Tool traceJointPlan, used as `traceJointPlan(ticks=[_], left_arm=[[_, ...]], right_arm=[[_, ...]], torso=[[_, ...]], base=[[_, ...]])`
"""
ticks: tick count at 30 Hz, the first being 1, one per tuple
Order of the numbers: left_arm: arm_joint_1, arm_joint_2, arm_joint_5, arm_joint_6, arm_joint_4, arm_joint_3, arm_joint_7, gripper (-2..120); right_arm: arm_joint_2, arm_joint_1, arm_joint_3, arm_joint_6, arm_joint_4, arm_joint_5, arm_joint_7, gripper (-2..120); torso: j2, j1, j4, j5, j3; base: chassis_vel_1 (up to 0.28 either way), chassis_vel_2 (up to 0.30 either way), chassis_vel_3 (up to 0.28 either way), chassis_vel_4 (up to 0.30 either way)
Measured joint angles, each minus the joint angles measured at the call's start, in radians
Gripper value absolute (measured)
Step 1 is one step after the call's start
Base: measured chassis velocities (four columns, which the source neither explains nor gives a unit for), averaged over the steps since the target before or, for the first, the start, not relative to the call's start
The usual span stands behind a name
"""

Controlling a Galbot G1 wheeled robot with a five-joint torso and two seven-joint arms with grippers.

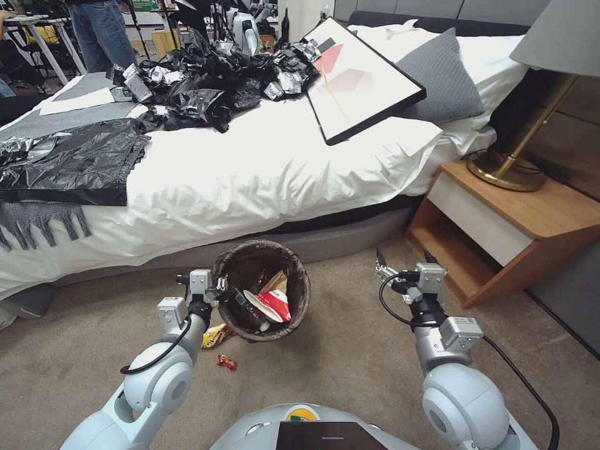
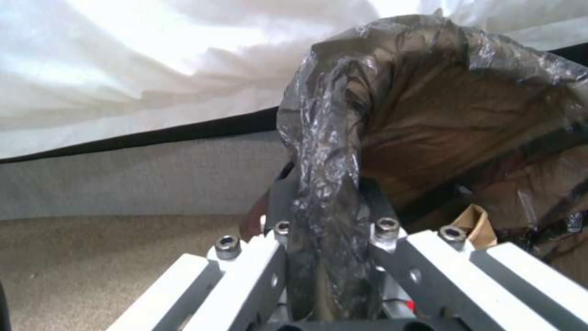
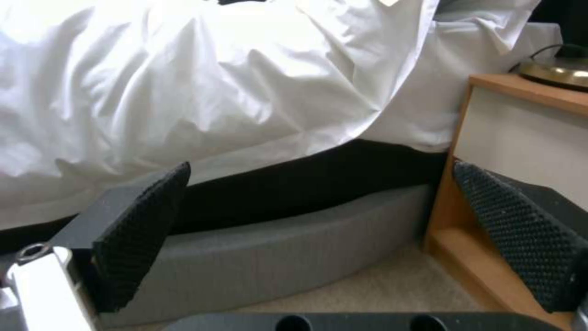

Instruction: Pick up the trash bin, then pick up the garbage from the floor and place it into the trash bin.

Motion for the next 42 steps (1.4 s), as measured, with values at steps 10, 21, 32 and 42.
traceJointPlan(ticks=[10,21,32,42], left_arm=[[0.002,-0.005,-0.007,0.0,-0.002,0.002,-0.004,5],[0.002,-0.009,-0.009,0.001,-0.003,0.0,-0.005,5],[0.001,-0.011,-0.009,0.001,-0.003,0.0,-0.005,5],[0.0,-0.012,-0.008,0.002,0.001,0.001,-0.005,5]], right_arm=[[0.004,0.002,-0.004,-0.001,0.006,-0.002,0.0,100],[0.002,0.008,-0.016,-0.002,0.005,-0.004,0.002,100],[-0.001,0.012,-0.019,-0.006,0.005,-0.004,0.003,100],[-0.003,0.013,-0.022,-0.007,0.006,-0.004,0.004,100]], torso=[[0.0,0.0,0.0,0.0,0.0],[0.0,0.0,0.0,0.0001,0.0],[0.0,0.0,-0.0001,0.0001,0.0],[0.0,0.0,0.0001,0.0001,0.0]], base=[[0.0,0.0,0.0,0.0],[0.0,0.0,0.0,0.0],[0.0,0.0,0.0,0.0],[0.033,0.022,0.019,0.036]])
